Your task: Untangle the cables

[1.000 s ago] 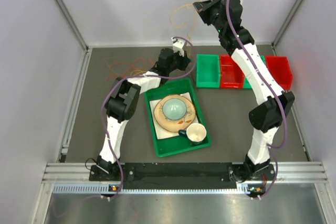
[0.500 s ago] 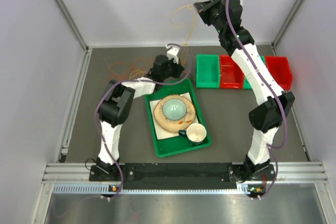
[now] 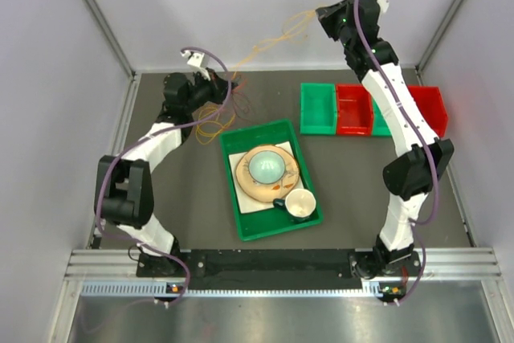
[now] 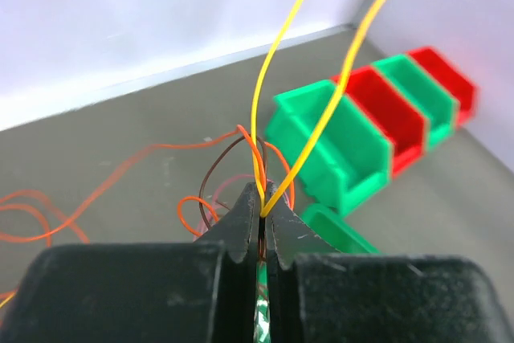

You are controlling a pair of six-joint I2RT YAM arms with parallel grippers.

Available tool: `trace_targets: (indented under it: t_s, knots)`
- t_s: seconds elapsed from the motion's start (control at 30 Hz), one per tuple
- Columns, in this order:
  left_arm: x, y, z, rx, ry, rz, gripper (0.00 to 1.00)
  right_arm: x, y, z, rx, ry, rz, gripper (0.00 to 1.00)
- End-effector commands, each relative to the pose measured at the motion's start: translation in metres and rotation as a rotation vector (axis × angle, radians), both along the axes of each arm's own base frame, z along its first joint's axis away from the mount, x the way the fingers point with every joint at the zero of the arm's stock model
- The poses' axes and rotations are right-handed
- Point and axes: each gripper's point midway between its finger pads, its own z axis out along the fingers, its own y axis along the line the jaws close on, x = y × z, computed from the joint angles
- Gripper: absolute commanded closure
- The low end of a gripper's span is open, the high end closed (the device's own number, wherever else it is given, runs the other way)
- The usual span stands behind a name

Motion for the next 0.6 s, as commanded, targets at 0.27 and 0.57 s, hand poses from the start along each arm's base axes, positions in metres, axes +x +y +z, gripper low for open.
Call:
trace_targets:
  t_s: [0.27, 0.57]
  knots:
    - [-0.058, 0.067, 0.077, -0.061, -0.129, -0.230, 1.00, 0.021, -0.060, -0.048, -0.009, 0.132, -0.166, 1.00]
    - [-0.061, 0.089, 0.067, -0.046, -0.083, -0.321, 1.00, 0.017, -0.090, -0.063, -0.016, 0.170, -0.249, 1.00]
